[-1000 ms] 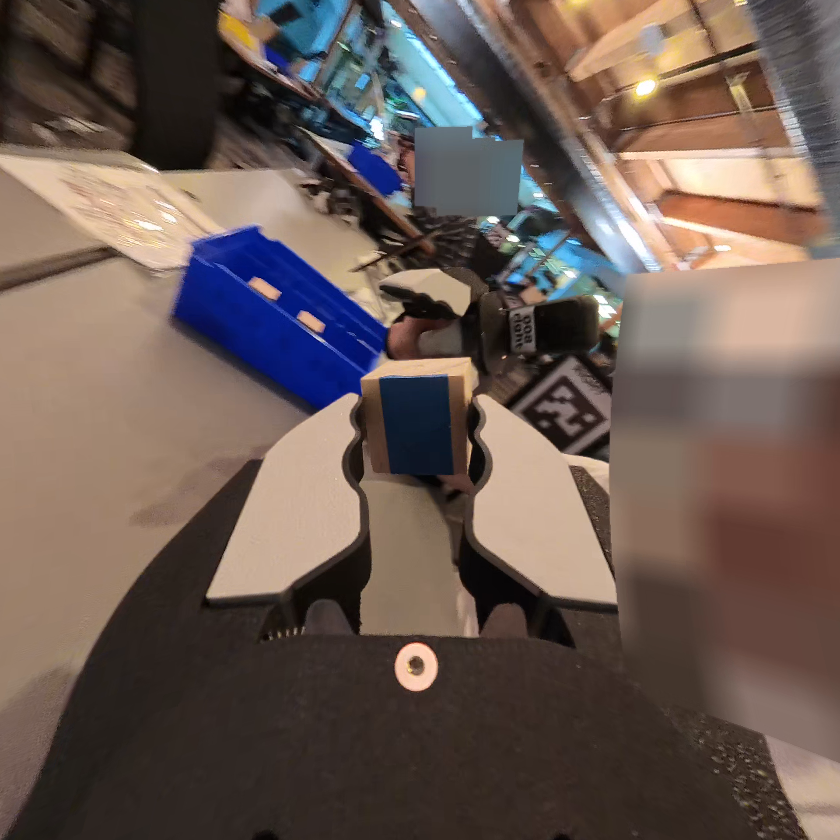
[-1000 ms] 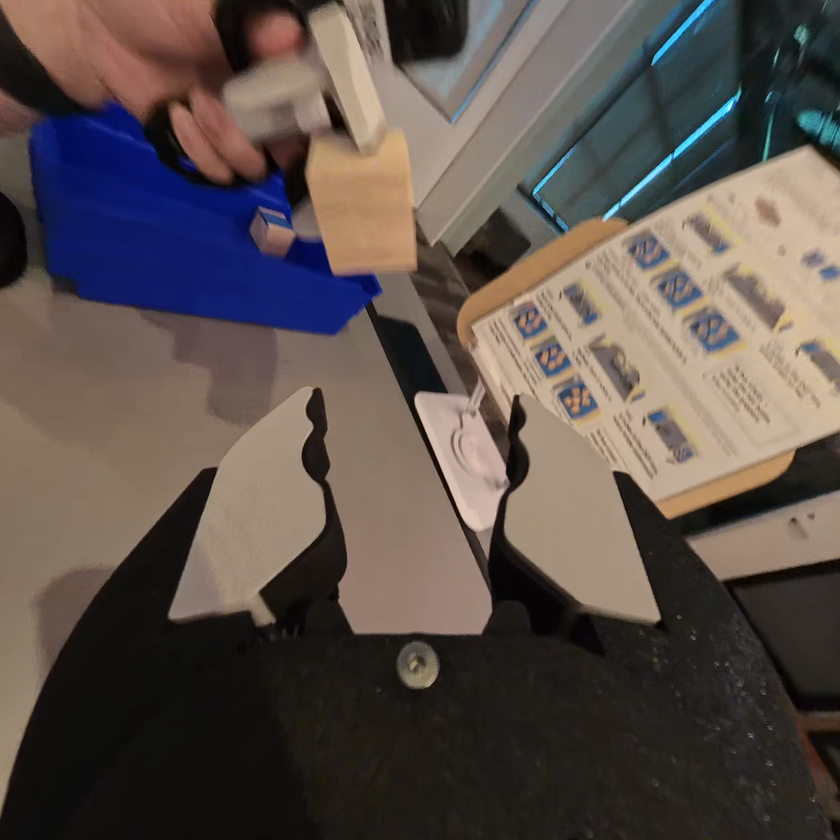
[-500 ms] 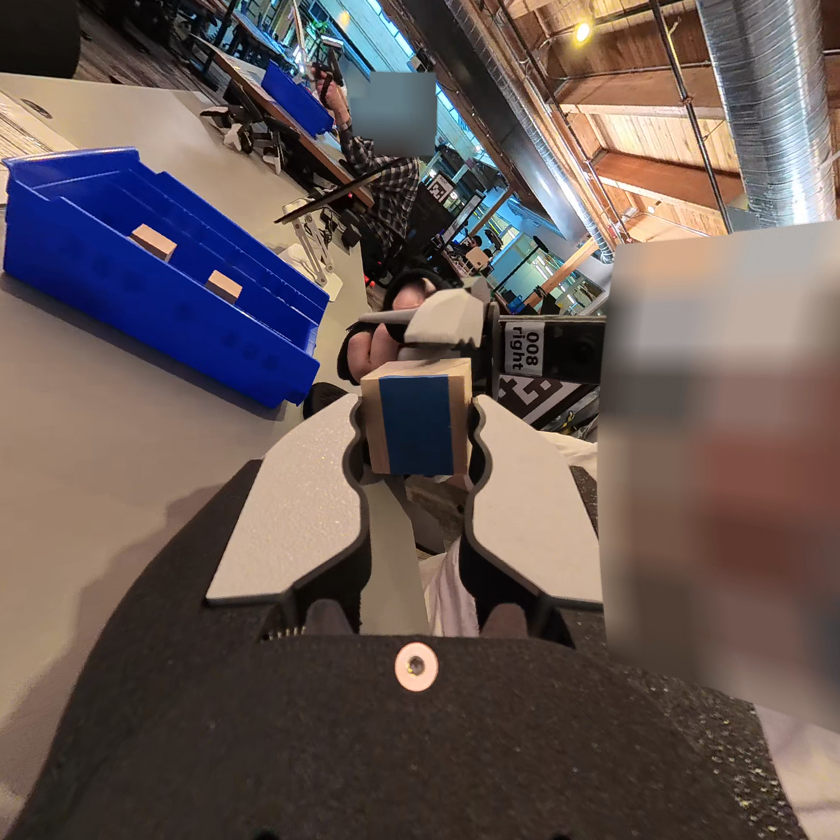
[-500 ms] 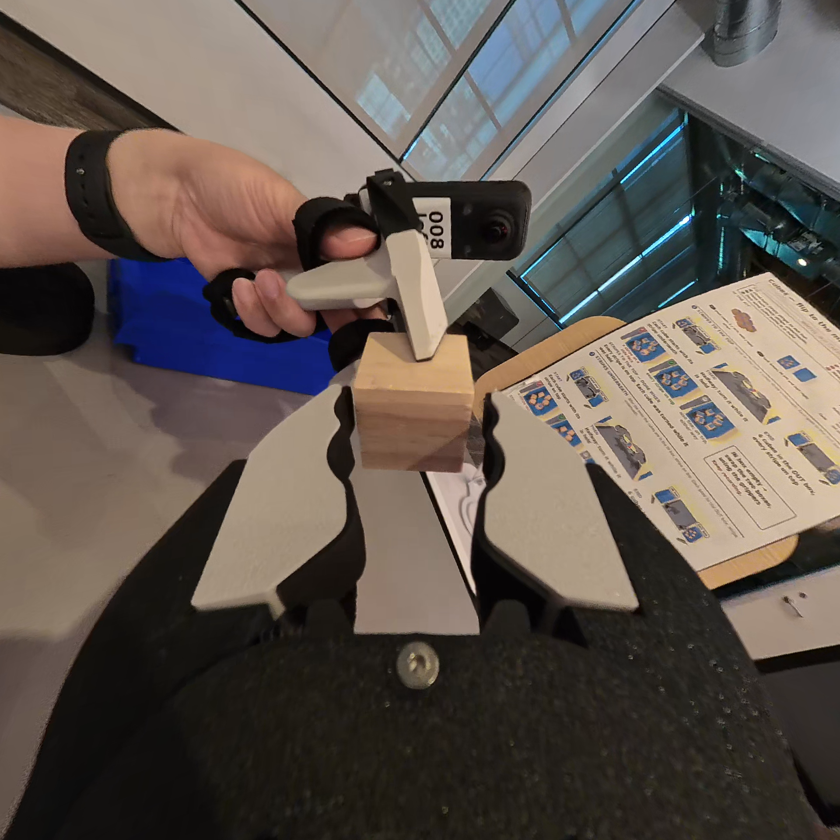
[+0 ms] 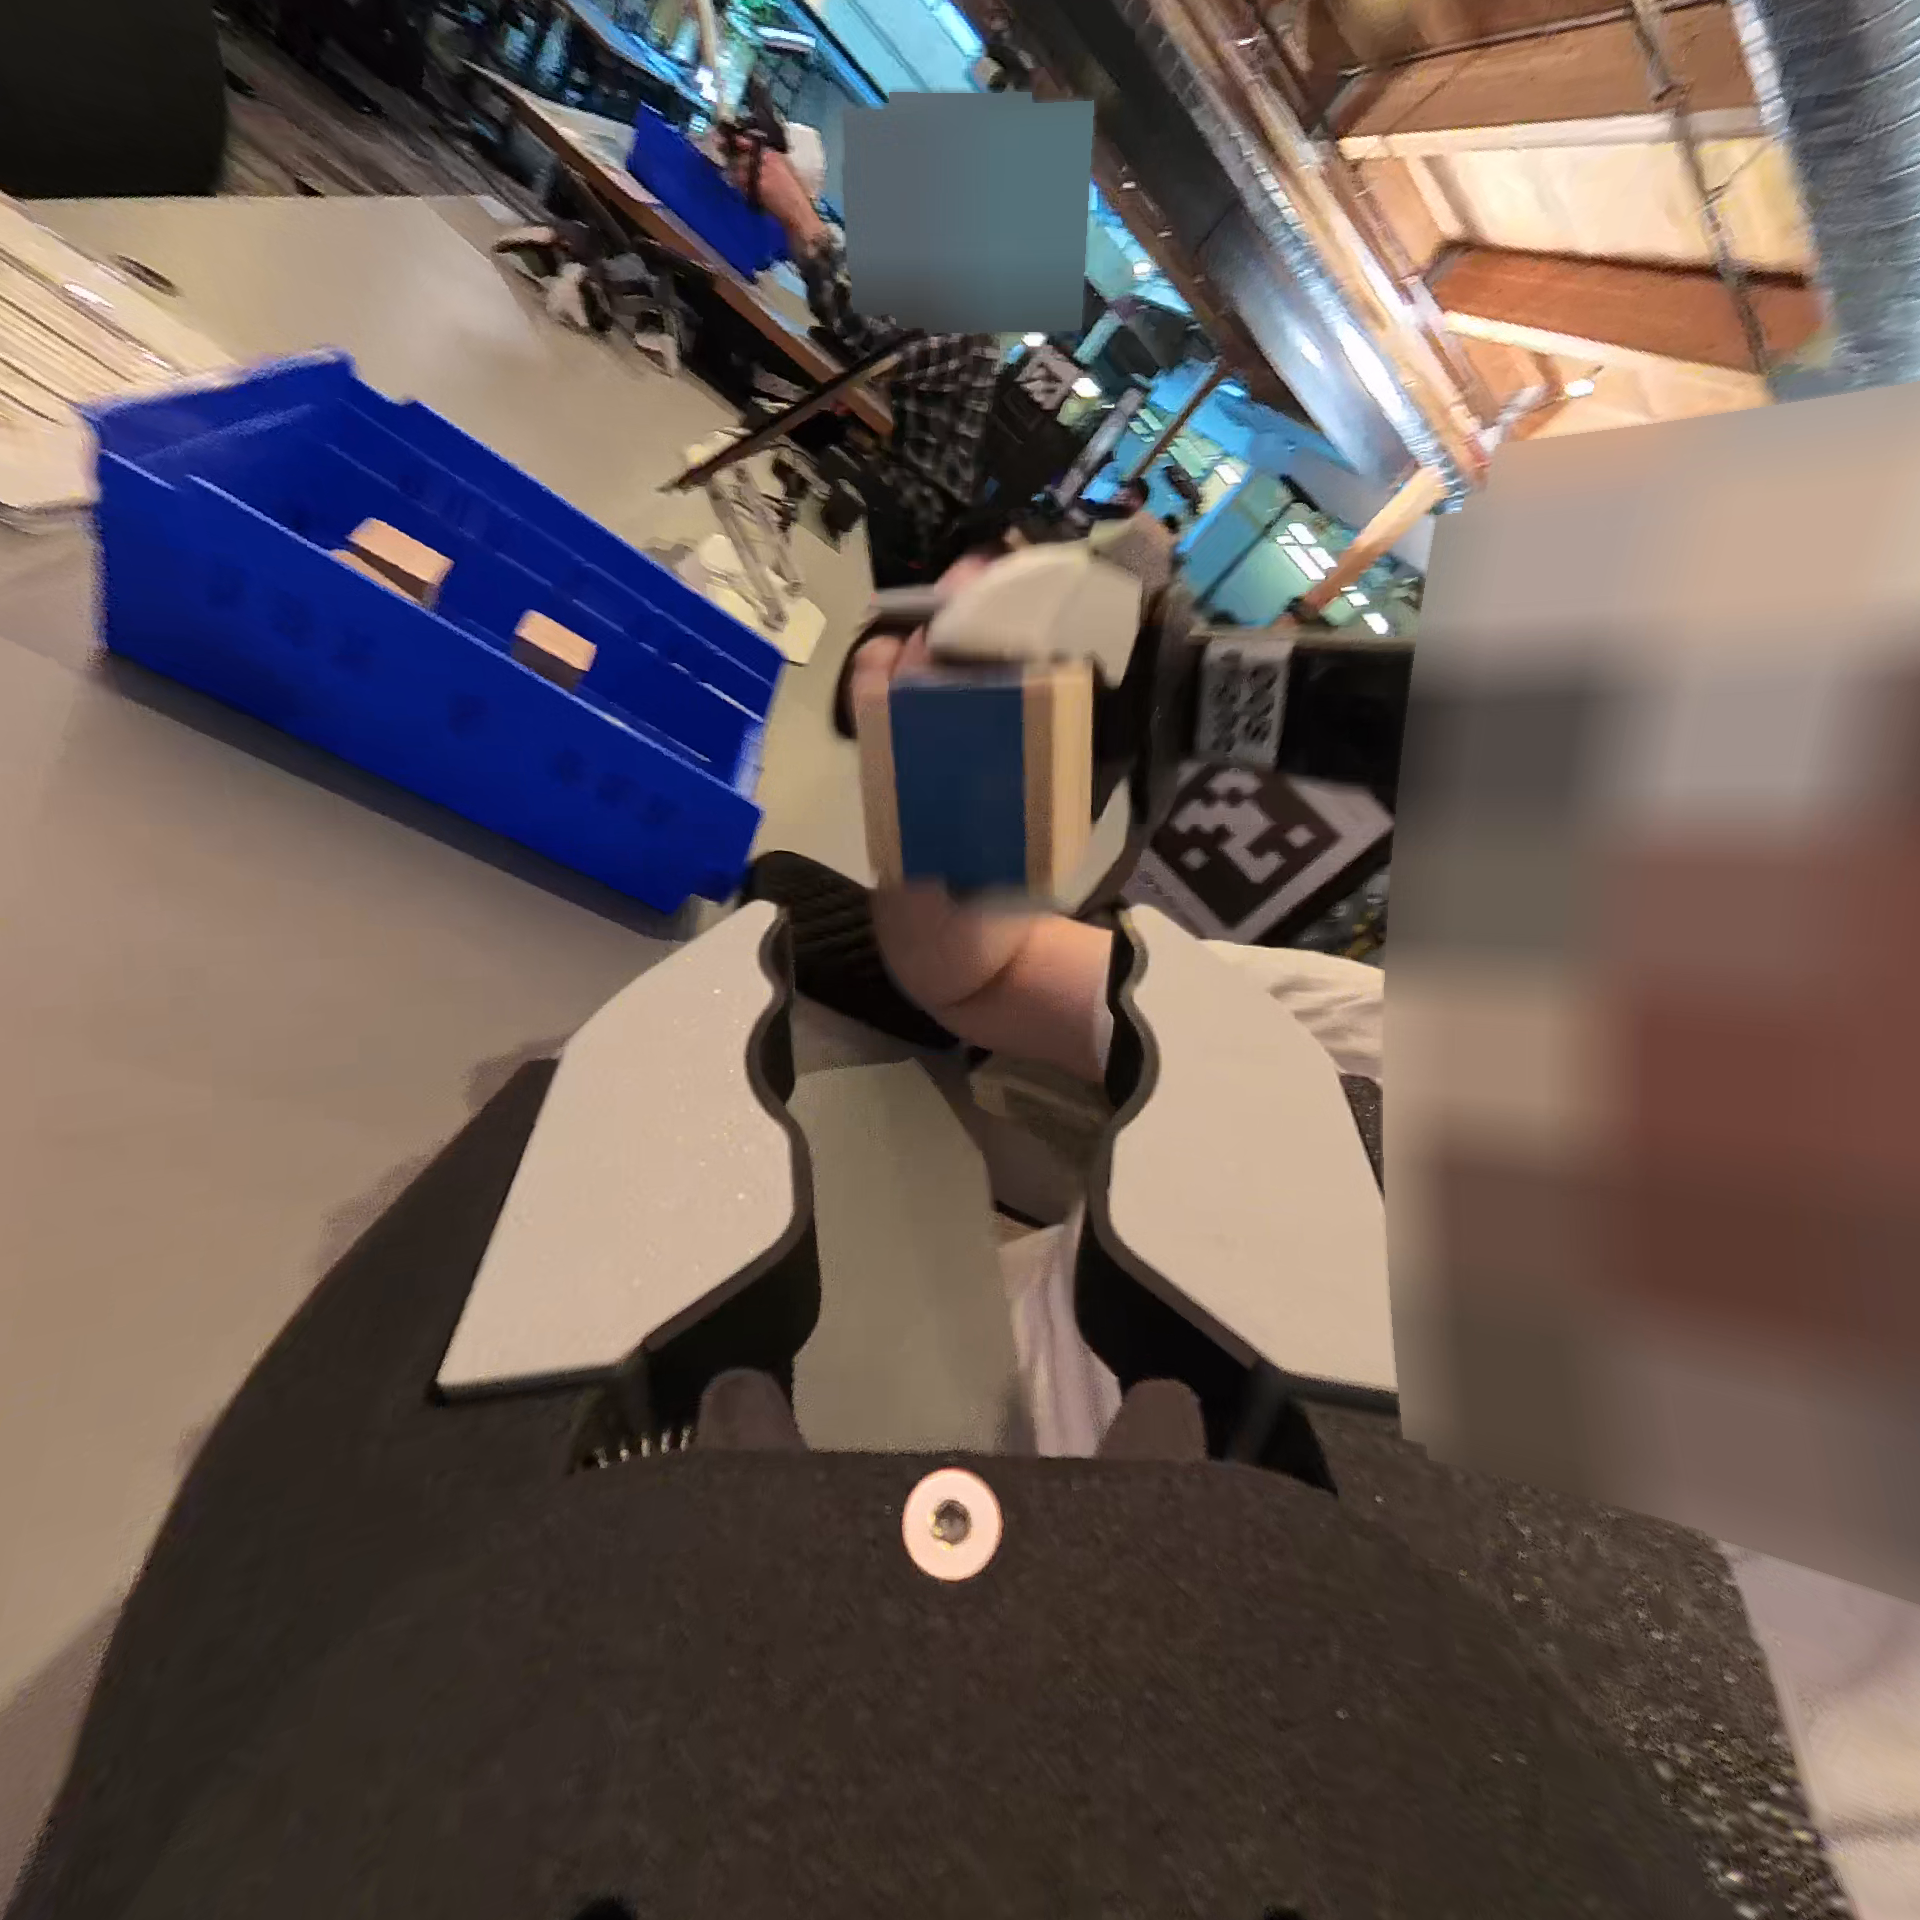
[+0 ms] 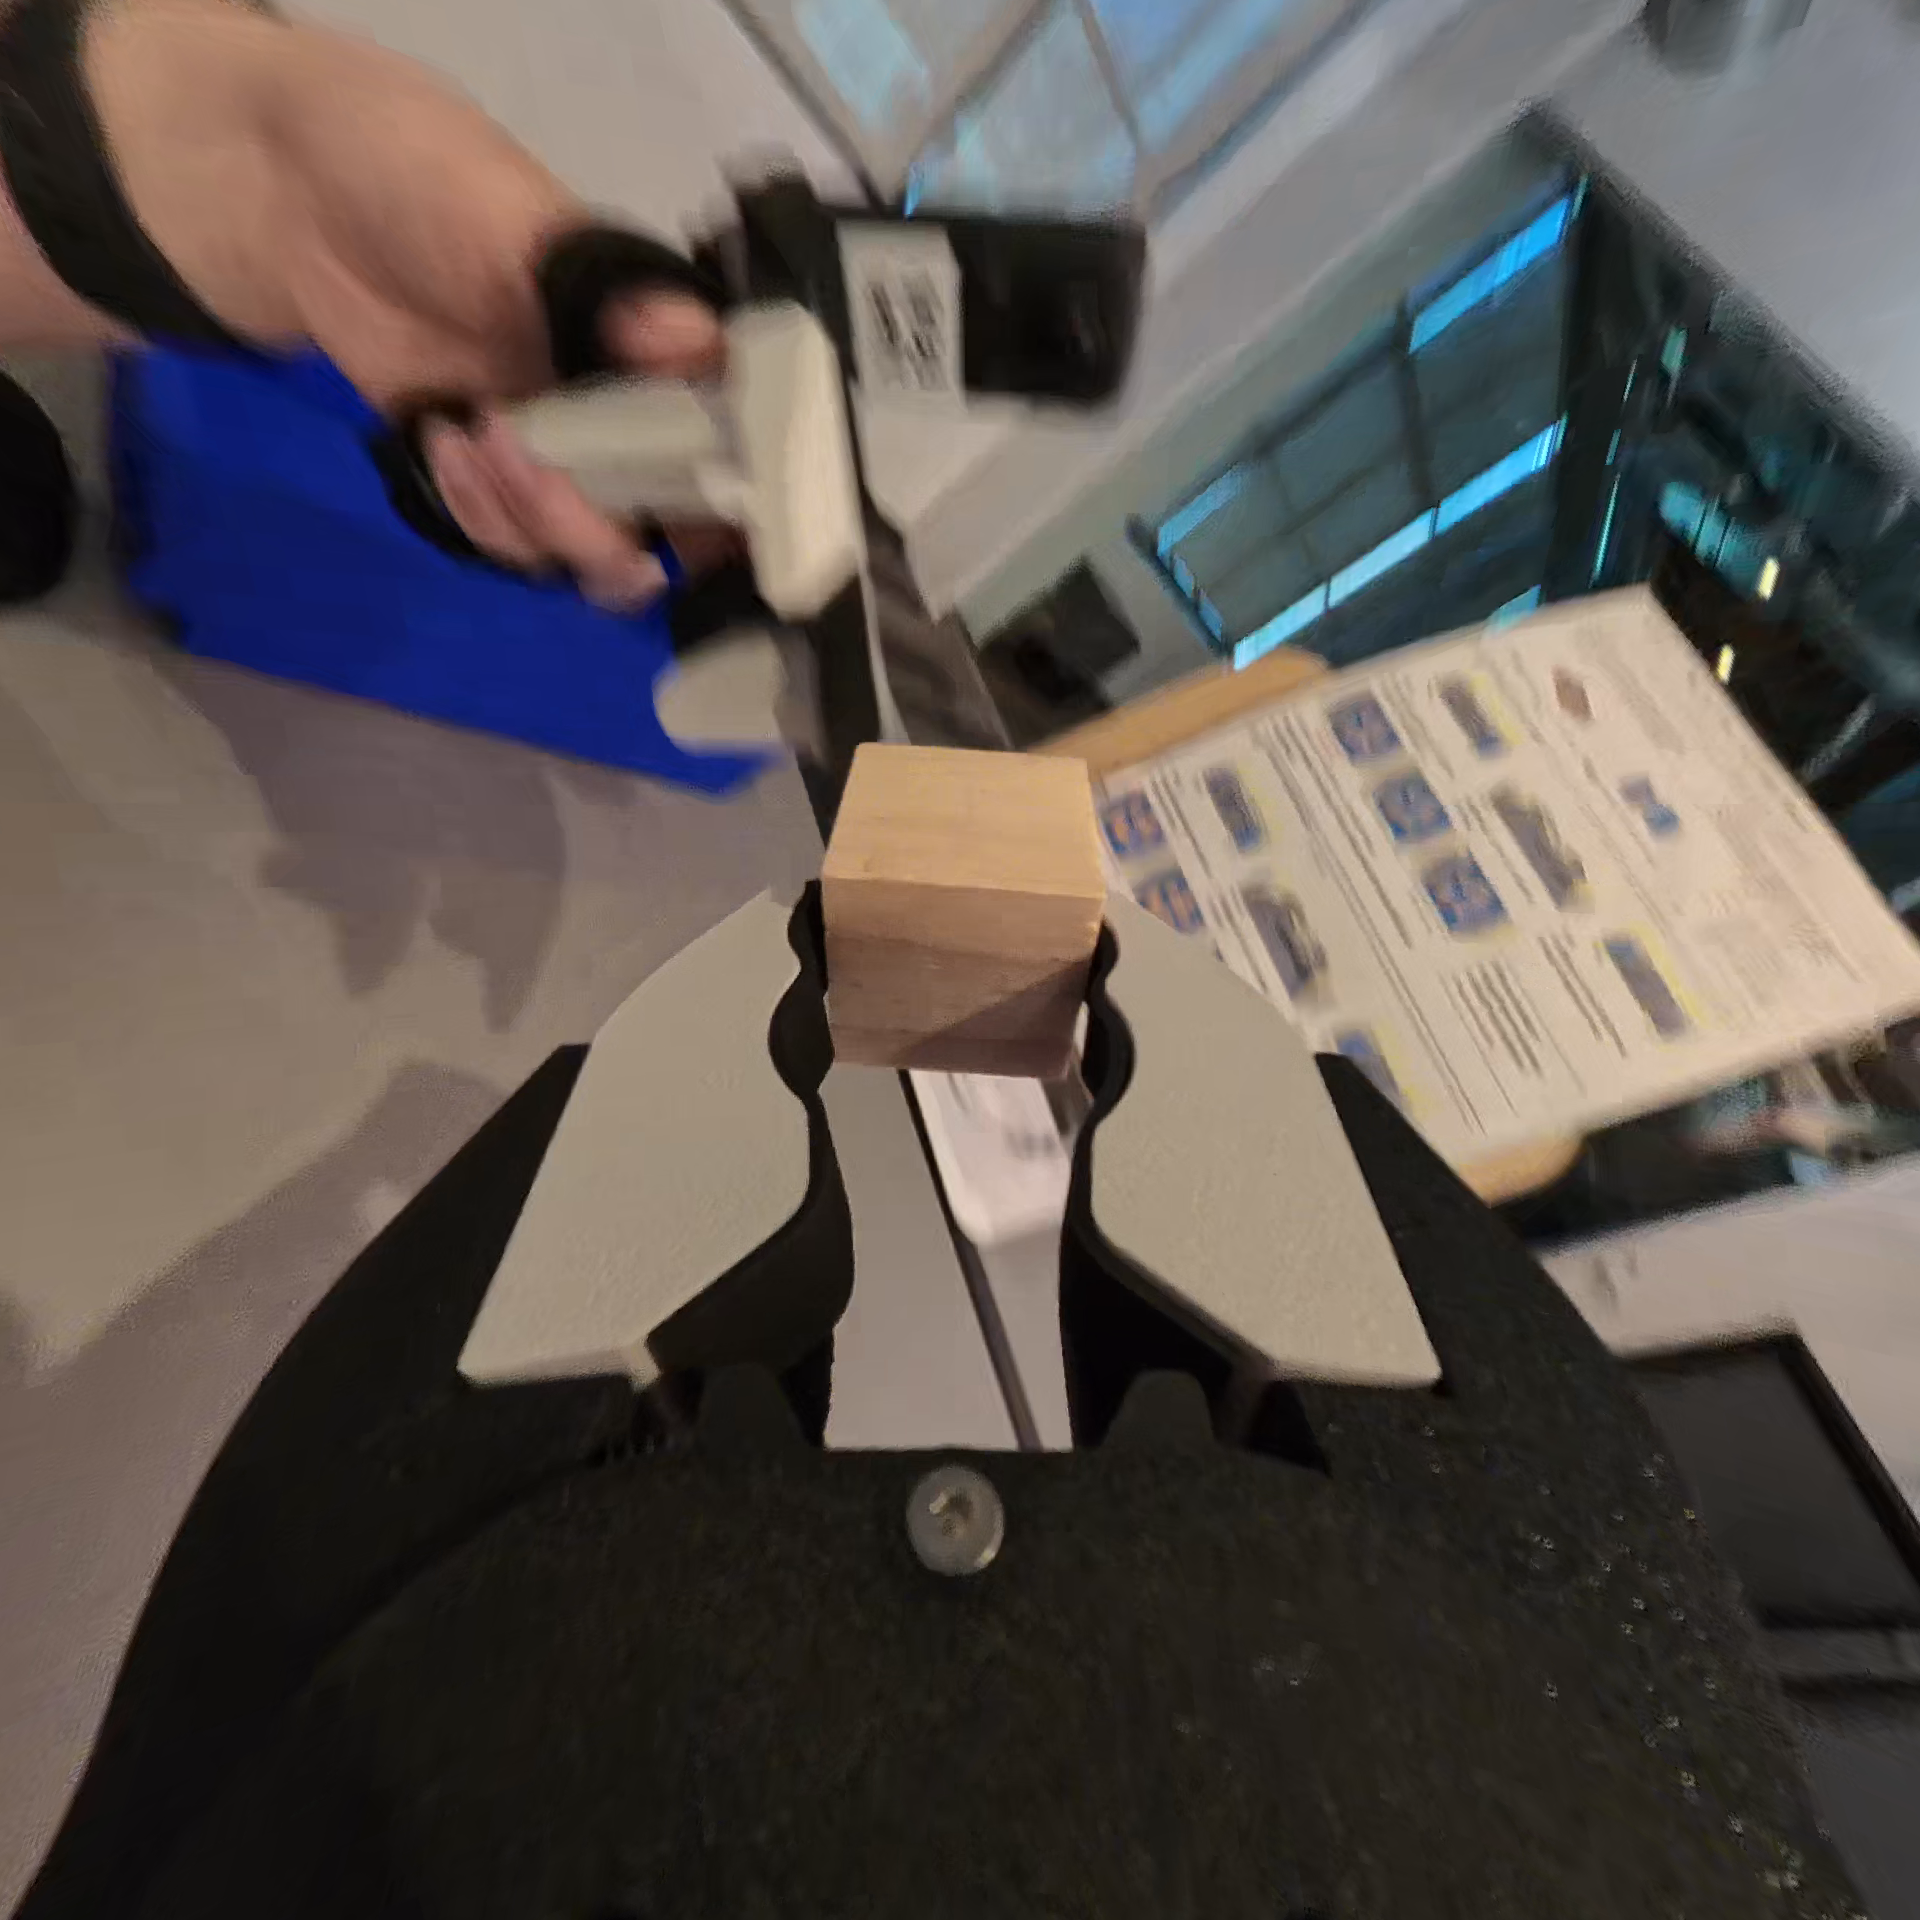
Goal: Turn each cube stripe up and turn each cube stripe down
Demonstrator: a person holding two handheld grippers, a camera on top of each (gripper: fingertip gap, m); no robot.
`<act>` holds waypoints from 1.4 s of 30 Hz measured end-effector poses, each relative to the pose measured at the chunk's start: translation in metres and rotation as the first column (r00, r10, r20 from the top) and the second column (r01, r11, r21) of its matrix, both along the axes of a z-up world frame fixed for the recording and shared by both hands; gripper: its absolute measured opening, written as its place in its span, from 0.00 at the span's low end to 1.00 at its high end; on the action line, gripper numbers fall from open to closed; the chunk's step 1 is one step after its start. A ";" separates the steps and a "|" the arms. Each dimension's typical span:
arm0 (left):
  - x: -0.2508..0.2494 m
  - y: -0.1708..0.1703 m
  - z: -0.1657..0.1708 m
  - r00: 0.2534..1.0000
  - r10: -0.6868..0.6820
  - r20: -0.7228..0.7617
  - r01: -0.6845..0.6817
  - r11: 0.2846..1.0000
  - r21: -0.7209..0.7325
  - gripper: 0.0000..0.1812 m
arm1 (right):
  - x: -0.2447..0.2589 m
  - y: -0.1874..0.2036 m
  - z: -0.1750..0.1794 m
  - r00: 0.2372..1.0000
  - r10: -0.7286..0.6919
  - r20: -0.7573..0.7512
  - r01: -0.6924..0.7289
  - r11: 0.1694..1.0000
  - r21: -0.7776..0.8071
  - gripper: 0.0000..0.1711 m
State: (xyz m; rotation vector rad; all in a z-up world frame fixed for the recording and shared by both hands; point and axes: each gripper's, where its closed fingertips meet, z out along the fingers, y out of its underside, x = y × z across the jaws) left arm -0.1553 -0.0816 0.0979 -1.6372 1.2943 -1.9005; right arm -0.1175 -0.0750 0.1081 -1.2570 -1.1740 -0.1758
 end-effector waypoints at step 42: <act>-0.155 0.107 0.057 0.679 0.726 0.107 -0.606 0.472 0.640 0.23 | 0.300 0.025 -0.154 0.473 -0.854 0.217 0.434 0.011 -0.901 0.33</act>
